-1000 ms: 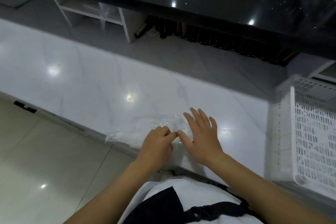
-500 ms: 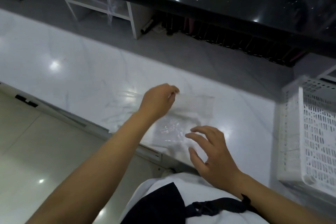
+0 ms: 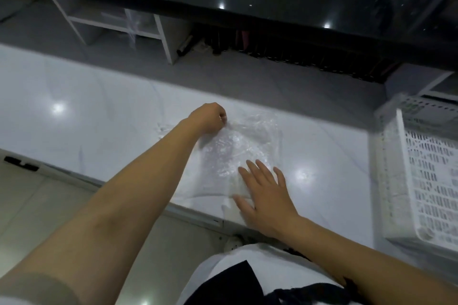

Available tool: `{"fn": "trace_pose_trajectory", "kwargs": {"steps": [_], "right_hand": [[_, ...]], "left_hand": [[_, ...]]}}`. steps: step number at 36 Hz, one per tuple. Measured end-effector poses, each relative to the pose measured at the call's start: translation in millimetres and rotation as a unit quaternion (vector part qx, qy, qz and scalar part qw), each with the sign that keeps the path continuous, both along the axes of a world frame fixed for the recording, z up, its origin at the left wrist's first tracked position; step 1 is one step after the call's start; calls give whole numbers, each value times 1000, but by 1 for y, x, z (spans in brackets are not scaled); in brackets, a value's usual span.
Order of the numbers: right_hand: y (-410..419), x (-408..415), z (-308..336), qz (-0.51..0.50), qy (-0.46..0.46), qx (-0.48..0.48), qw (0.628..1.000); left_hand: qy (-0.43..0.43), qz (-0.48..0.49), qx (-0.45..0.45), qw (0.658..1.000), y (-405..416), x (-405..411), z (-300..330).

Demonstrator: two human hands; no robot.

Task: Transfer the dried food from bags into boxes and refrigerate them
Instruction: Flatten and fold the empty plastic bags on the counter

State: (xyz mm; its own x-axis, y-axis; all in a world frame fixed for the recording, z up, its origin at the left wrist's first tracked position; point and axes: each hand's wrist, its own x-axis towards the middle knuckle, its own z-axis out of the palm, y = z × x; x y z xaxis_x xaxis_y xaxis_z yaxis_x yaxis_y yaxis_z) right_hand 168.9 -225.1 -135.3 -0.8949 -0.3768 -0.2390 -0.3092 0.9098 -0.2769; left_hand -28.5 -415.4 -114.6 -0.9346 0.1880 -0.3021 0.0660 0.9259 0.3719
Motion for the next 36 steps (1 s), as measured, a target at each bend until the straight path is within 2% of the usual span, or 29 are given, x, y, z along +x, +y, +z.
{"fn": "trace_pose_trajectory", "kwargs": {"steps": [5,11,18,25,27,31,33,36], "right_hand": [[-8,-15,-11,-35,-10,-1,999],[-6,-27,-22,21,14,11,1000],[-5,-36,-25,27,17,26,999],[-4,-37,-33,9,36,-38,999],[-1,-36,-30,-16,61,-107,992],[11,-17,-23,-84,229,-243,939],[17,-10,-16,-95,276,-272,917],[23,-9,3,-92,309,-282,903]], "left_hand": [[-32,2,9,999,-1,-6,-1],[-47,-12,46,998,7,-6,-1],[-1,-35,46,998,11,-1,7],[32,-59,49,997,23,52,42],[40,-67,14,997,27,74,42],[70,-48,-9,996,33,109,30],[76,-46,-9,996,36,125,21],[59,-57,-6,997,42,151,5]]}}
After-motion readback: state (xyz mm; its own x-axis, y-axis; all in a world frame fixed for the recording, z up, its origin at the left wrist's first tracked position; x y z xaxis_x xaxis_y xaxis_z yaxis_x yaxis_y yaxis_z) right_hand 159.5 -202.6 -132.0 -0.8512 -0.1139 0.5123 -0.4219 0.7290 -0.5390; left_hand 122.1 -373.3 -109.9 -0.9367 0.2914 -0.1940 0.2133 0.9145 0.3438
